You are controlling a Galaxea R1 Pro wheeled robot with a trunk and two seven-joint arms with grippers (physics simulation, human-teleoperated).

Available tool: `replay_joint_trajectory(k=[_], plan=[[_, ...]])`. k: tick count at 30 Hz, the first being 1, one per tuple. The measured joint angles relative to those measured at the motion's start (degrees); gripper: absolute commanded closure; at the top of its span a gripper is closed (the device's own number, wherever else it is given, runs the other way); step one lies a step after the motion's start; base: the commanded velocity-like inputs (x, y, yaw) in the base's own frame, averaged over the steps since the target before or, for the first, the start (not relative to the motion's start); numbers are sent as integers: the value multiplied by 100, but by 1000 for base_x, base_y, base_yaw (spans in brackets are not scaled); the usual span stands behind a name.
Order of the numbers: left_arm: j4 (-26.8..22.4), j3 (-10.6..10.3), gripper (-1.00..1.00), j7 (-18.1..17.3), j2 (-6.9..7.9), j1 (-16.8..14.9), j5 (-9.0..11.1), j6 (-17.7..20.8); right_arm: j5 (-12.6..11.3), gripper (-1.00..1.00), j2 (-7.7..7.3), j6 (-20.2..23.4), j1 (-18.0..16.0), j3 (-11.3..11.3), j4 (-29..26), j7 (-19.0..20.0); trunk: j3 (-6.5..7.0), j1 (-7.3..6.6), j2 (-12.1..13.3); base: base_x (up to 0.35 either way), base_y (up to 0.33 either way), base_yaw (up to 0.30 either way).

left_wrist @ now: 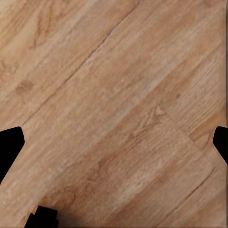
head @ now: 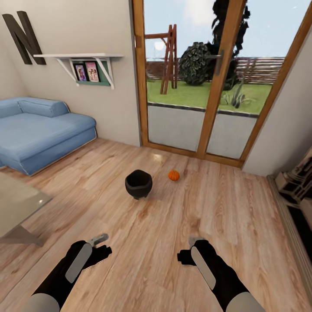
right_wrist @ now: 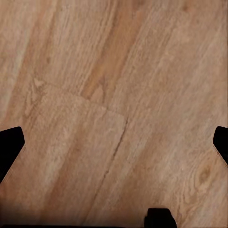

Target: Place each of the two pumpkins and all three candles from the living room inside a cabinet in the living room (use any cabinet), then make sure every cabinet is closed, and position the cauldron so it is next to a table in the living room.

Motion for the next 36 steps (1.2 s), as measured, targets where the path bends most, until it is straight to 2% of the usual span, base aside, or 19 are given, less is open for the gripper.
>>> replay_joint_trajectory(k=[9, 12, 14, 17, 21, 36], plan=[[0, 1, -100, 0, 1, 0, 5, 0, -11, -100, 9, 19, -2, -17, -15, 8, 0, 0, 0, 343, 0, 0], [0, 0, -100, 0, 0, 0, 5, 0, -10, -100, -14, 133, 1, -22, -184, 9, 0, 0, 0, 344, 0, 0], [0, -1, -100, 0, -1, 0, 6, 0, -12, -100, -33, 393, 3, -22, -562, 9, 0, 0, 0, 344, 0, 0], [0, -1, -100, 0, -1, 0, 7, 0, -16, -100, -22, 850, 16, -15, -1611, 2, 0, 0, 0, 344, 0, 0], [0, -1, -100, 0, -1, 0, 7, 0, -26, -100, 7, 1044, 36, -12, -2389, -5, 0, 0, 0, 344, 0, 0], [0, 6, -100, 0, -1, 0, 9, 0, -32, -100, 7, 1075, 41, -8, -2433, -7, 0, 0, 0, 344, 0, 0]])
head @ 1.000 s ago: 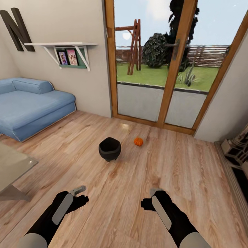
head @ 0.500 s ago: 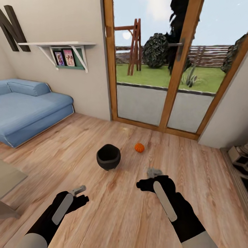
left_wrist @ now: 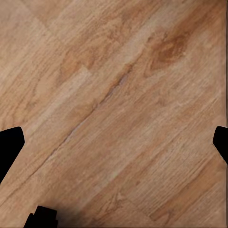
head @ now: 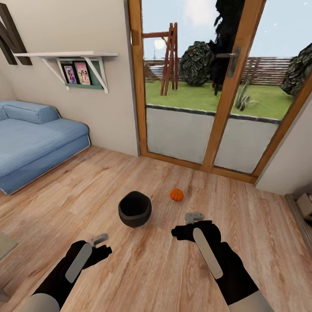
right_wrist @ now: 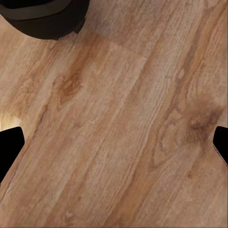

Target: Place each of the two pumpkins and all three candles from the living room inside a cabinet in the living room (use any cabinet), then make sure every cabinet is closed, and position the cauldron so it is next to a table in the living room.

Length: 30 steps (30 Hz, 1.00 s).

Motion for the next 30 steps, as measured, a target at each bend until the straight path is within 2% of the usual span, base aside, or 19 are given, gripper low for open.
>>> replay_joint_trajectory(k=[6, 12, 18, 22, 30], plan=[[8, 2, -100, -11, 0, 0, 14, 0, 0, -100, -13, -13, 0, 7, 7, -11, 0, 0, 0, 343, 0, 7], [27, 24, -100, -30, 13, 1, 47, 1, -1, -100, -14, -24, 0, 14, 121, -30, 0, 0, 0, 338, 77, 129], [30, 22, -100, -34, 38, 0, 451, 3, -1, -100, -18, -25, 0, 15, 149, -20, 0, 0, 0, 331, 134, 16], [38, 27, -100, -34, 27, 0, 528, 2, -1, -100, -11, -24, 0, 14, 155, -24, 0, 0, 0, 310, 80, 1], [44, 28, -100, -33, -2, 0, 543, -2, 6, -100, -2, -12, 0, 21, 164, -31, 0, 0, 0, 325, 9, 0]])
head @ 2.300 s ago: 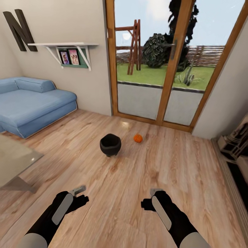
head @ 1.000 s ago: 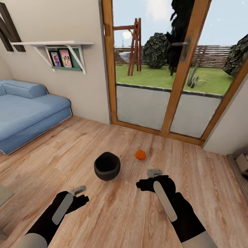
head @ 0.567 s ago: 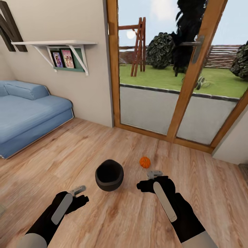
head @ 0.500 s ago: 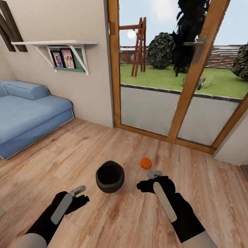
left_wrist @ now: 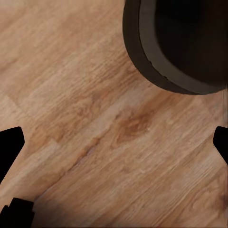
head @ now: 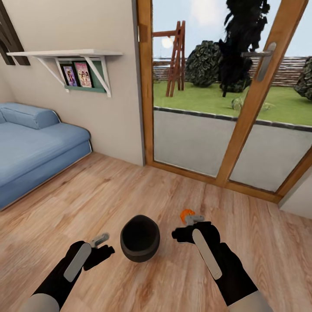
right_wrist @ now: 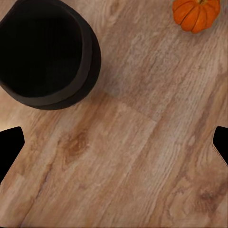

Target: Place each of the two pumpkins and all three candles from the living room inside a cabinet in the living room (use any cabinet), then make sure every cabinet is closed, and position the cauldron so it is next to a table in the living room.

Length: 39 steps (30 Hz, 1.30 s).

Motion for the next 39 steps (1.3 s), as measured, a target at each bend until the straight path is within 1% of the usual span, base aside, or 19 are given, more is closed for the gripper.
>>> replay_joint_trajectory(k=[4, 7, 11, 28, 39], plan=[[6, 0, -100, 6, -6, 0, -6, -4, 2, -100, 2, 15, 0, 8, 86, -14, 0, 1, 0, 252, 0, 0], [15, 0, -100, 6, -7, 0, -6, -4, 13, -100, 8, 21, 0, 20, 331, -20, 0, 3, 0, 62, 0, 0], [17, 0, -100, 5, -7, 0, -6, -4, 8, -100, 6, 19, 0, 23, 425, -22, 0, 3, 0, 18, 0, 0], [17, -8, -100, 3, -8, 0, -7, -5, 9, -100, -10, 3, 0, 25, 345, 39, 0, 4, 0, 31, 0, 0], [17, -9, -100, 7, -7, 0, -7, -5, 3, -100, -10, 6, 0, 20, 359, 38, 0, 3, 0, 64, -56, 0]])
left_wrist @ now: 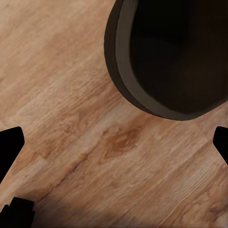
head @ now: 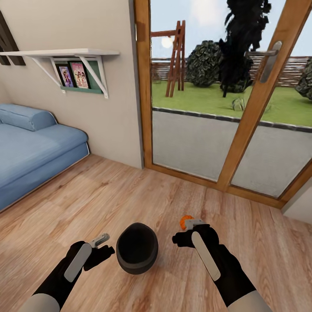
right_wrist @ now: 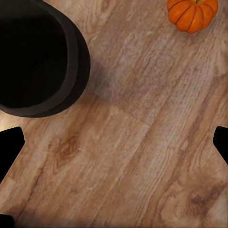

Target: Place each of the two pumpkins and all three candles from the living room inside a cabinet in the living room (use any cabinet), then make sure every cabinet is closed, and position the cauldron so it is next to a table in the living room.

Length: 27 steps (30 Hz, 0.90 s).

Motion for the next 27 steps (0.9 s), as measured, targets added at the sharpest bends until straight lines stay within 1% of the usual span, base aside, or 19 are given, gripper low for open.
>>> replay_joint_trajectory(k=[3, 6, 14, 23, 27], plan=[[0, 0, -100, 0, 0, 0, 0, 0, 6, -100, 8, 0, 0, 6, 13, -5, 0, -1, 0, 69, -3, 0], [0, 0, -100, 1, 0, 0, 0, 1, 7, -100, 11, 0, 0, 8, 15, -6, 0, -2, 0, 202, 45, 33], [0, 1, -100, -1, 1, 1, 0, 1, 15, -100, 13, 0, -1, 17, 30, -9, 0, -2, 0, 162, 54, 172], [6, 0, -100, 0, -7, 0, 0, 0, 10, -100, 21, -9, 0, 32, 45, -5, 0, 0, 0, 25, 3, 16], [9, -2, -100, -3, -27, 0, 0, 0, 4, -100, 57, -16, 0, 41, 59, 27, 0, 0, 0, 1, 0, 1]])
